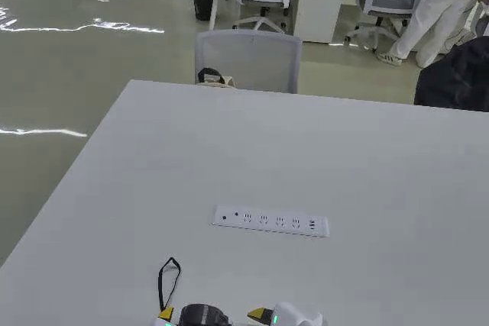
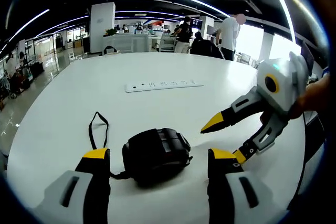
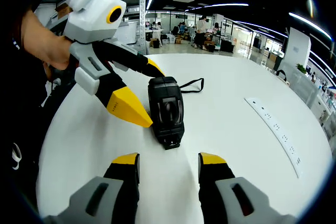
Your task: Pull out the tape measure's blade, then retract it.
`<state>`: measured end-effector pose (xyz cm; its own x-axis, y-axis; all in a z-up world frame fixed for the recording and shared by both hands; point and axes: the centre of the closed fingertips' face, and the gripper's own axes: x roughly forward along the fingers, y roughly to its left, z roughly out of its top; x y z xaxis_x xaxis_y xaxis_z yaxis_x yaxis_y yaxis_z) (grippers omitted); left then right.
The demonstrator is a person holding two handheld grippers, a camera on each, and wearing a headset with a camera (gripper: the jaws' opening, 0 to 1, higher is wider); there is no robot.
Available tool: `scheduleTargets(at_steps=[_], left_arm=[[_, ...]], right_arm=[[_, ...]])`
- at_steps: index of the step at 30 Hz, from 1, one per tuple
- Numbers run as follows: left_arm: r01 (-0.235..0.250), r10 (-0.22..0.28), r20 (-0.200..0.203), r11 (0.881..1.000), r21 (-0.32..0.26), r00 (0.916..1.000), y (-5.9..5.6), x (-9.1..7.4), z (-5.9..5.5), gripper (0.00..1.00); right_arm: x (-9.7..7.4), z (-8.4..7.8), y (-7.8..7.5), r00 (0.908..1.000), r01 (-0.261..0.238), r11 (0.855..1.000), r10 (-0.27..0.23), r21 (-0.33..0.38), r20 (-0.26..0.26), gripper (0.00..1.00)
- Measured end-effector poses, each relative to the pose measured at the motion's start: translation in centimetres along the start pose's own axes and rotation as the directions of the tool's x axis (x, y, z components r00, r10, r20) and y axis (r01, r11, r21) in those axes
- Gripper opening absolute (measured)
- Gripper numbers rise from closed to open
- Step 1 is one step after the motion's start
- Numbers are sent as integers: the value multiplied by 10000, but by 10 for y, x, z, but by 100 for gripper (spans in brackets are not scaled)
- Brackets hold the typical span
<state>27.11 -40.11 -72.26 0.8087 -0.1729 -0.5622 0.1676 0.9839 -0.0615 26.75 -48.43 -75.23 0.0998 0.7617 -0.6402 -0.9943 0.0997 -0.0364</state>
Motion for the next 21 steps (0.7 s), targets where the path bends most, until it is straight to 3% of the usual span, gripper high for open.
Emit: scheduleTargets(at_steps=[3, 14, 21], left_arm=[[323, -322, -33, 9978, 584, 9995, -1, -3, -2, 78], [1380, -1305, -612, 9802, 1418, 9896, -6, -31, -9, 92], [1934, -1793, -903, 9634, 1855, 9796, -8, -49, -13, 96]], right_arm=[[-11, -2, 2, 9993, 359, 9992, -357, 157, -128, 50], [-53, -12, 17, 9900, 1401, 9846, -1409, 1043, 6, 62], [-85, -12, 25, 9740, 2192, 9579, -2261, 1852, 167, 72]])
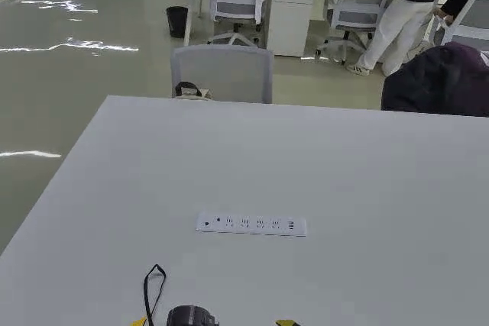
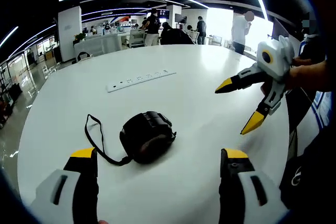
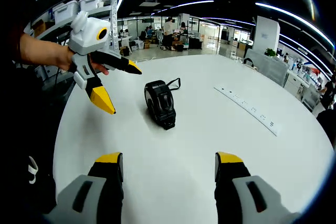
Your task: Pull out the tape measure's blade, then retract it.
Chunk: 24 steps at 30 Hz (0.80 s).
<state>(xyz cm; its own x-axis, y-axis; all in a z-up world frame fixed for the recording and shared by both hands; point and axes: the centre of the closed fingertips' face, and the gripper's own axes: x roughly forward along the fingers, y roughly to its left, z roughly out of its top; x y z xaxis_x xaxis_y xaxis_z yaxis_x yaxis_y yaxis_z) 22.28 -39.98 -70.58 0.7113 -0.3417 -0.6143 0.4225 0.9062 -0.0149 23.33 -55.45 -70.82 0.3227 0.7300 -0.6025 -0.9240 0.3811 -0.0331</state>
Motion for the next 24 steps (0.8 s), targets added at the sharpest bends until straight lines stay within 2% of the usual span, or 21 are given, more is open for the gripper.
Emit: scheduleTargets(at_steps=[2, 5, 9, 16, 20, 24], left_arm=[[109, -105, -131, 9994, 320, 9999, -1, -4, -4, 97], [220, -213, -155, 9986, 486, 9997, 0, -10, -8, 99], [223, -224, 10, 9981, 581, 9997, 3, -22, -7, 99], [234, -238, 46, 9968, 762, 9997, 7, -37, -7, 99], [468, -461, -98, 9949, 888, 9989, 4, -45, -13, 99], [717, -721, 35, 9951, 683, 9974, -3, -54, -13, 99]], right_arm=[[-10, -1, 0, 9996, 243, 9994, -245, 266, 106, 74], [-25, -3, 0, 9980, 611, 9975, -616, 368, 135, 78], [-47, -8, -3, 9921, 1201, 9893, -1227, 825, 278, 82], [-79, -22, 0, 9844, 1715, 9793, -1748, 1071, 215, 86], [-95, -30, 2, 9805, 1908, 9724, -1952, 1340, 206, 88], [-108, -33, 2, 9753, 2120, 9642, -2191, 1596, 279, 91]])
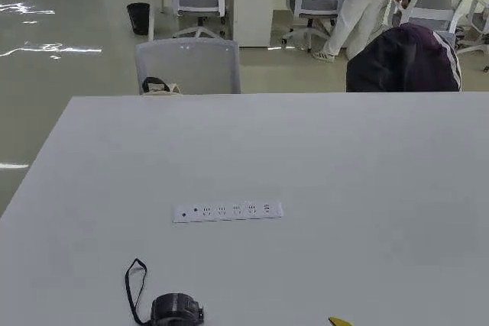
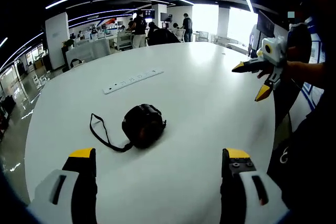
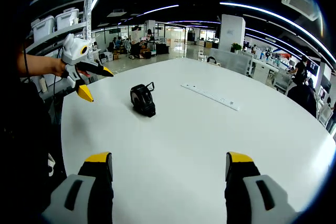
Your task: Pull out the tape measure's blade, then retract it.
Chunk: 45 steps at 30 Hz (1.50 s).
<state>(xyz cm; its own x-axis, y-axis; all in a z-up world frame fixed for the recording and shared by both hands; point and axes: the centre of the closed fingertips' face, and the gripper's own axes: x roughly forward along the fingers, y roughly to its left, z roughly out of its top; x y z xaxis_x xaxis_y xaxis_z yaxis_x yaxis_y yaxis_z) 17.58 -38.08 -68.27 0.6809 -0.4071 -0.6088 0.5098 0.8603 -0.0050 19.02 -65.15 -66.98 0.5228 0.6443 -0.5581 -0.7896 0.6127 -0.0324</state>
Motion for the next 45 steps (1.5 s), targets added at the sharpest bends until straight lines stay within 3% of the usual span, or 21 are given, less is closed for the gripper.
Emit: scheduleTargets(at_steps=[10, 19, 31, 45], left_arm=[[33, -32, 26, 9996, -264, 10000, -11, -23, -9, 99], [-204, 214, 376, 9994, -268, 9991, -11, -40, -4, 99], [-382, 391, 411, 9990, -242, 9984, -3, -37, -9, 99], [-419, 430, 500, 9989, -229, 9978, -1, -36, -2, 99]], right_arm=[[-21, 6, -4, 9996, 97, 9997, -103, 240, 281, 94], [-32, 7, -7, 9994, 125, 9996, -134, 266, 317, 94], [-37, 8, -7, 9994, 114, 9993, -125, 358, 318, 94], [-36, 9, -9, 9993, 130, 9988, -146, 477, 338, 94]])
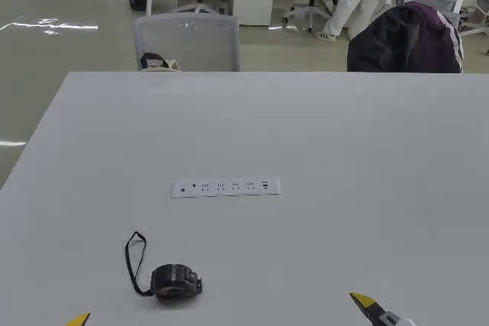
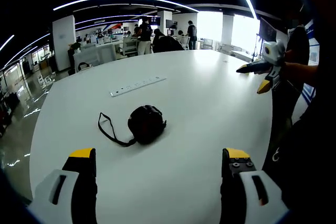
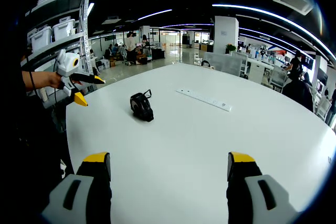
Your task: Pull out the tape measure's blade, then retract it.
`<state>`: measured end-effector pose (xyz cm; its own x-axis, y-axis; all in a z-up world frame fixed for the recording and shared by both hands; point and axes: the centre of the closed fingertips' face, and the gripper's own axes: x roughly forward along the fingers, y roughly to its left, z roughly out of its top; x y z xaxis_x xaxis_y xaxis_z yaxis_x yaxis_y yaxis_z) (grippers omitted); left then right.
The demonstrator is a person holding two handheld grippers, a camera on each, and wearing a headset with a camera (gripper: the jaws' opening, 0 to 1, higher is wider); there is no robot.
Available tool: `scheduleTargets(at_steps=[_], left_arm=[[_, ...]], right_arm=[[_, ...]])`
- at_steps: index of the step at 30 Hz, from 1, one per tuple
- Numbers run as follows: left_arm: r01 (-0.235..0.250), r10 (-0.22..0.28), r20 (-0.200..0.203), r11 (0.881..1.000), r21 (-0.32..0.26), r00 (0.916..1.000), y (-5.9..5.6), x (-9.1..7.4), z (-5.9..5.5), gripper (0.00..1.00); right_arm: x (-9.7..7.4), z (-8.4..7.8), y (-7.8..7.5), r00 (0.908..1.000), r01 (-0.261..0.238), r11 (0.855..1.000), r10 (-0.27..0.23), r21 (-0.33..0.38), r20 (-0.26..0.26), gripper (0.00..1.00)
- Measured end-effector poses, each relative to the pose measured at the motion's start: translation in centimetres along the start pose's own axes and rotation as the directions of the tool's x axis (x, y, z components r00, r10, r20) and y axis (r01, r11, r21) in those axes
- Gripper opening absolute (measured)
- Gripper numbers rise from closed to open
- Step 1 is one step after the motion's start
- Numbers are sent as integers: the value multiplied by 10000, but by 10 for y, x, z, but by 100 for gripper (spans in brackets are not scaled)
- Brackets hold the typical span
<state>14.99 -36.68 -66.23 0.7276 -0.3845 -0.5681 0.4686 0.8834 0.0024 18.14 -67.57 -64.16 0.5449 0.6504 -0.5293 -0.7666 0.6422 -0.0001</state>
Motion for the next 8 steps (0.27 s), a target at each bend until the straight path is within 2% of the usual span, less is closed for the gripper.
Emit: scheduleTargets(at_steps=[8], left_arm=[[30, -29, 63, 10000, -38, 10000, -4, 2, 6, 99]], right_arm=[[-1, 1, -1, 10000, 10, 10000, -10, 62, -23, 94]])
